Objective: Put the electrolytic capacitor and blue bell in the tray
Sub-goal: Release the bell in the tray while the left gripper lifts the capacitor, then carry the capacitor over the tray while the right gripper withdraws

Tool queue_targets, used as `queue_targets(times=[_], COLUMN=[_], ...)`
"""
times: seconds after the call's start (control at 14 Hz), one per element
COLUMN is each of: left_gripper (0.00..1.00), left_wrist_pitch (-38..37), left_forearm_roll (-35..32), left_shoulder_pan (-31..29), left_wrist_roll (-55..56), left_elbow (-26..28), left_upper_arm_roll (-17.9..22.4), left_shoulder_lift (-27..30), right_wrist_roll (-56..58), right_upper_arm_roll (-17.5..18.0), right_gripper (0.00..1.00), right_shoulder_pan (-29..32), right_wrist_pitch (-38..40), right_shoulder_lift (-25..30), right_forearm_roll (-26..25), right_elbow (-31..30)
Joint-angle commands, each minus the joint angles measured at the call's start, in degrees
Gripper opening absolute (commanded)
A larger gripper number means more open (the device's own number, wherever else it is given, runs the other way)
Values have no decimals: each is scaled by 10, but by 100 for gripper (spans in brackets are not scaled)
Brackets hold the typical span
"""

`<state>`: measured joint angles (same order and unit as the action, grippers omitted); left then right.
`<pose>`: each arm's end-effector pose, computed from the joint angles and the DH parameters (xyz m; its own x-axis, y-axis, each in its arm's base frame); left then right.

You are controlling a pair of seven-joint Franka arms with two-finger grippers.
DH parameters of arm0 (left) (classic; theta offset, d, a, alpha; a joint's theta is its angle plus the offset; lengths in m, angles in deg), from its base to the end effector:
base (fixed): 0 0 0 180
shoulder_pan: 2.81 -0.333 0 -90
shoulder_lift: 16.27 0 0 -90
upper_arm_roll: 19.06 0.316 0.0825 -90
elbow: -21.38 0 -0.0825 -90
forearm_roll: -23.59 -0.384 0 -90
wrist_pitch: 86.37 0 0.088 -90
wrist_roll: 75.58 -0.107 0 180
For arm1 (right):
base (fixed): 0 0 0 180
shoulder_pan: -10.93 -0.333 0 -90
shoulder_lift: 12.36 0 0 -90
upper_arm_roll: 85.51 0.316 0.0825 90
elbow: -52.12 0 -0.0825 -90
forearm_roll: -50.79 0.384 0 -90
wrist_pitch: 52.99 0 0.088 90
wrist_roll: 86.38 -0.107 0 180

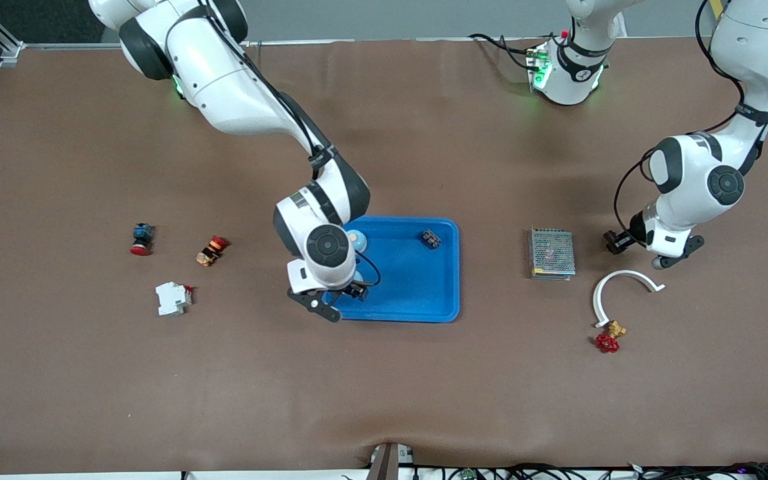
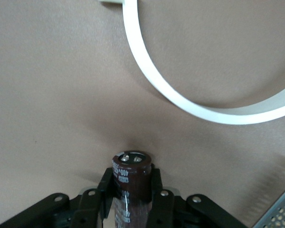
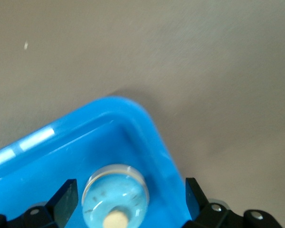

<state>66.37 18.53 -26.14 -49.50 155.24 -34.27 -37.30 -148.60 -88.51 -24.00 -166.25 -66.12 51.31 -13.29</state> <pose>0.5099 0.0645 0.1823 0.8606 0.5075 -0.0422 0.5090 -0.8598 0.0412 0.6349 0.4099 0.2232 0.8705 -0.4919 -0.0172 -0.4876 -0.8666 0.1063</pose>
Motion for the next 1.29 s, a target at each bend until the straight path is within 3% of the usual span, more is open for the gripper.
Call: queue_targets(times=[0.0, 0.14, 0.43, 0.79, 1.07, 1.21], left_gripper=[21, 21, 20, 19, 18, 18], left_wrist_pitch=[-50, -130, -270, -336, -338, -338], left_forearm_roll=[1, 3, 8, 9, 8, 1], left_shoulder_pan=[-3, 0, 2, 8, 94, 147], left_wrist_roll=[5, 15, 140, 321, 471, 542], left_elbow=[-10, -41, -146, -264, -334, -380], left_upper_arm_roll=[-6, -10, -81, -174, -183, -181], left_shoulder_lift=[41, 68, 71, 32, -22, -62], right_wrist_roll=[42, 79, 165, 254, 269, 341], right_upper_arm_roll=[12, 10, 9, 3, 0, 1], right_gripper=[100, 100, 100, 100, 100, 100], right_shoulder_pan=[32, 51, 100, 123, 126, 145], right_wrist_pitch=[66, 79, 90, 93, 103, 104], right_shoulder_lift=[9, 27, 45, 52, 52, 54], right_forearm_roll=[0, 2, 1, -5, -10, -9], right_elbow=[41, 41, 40, 40, 40, 40])
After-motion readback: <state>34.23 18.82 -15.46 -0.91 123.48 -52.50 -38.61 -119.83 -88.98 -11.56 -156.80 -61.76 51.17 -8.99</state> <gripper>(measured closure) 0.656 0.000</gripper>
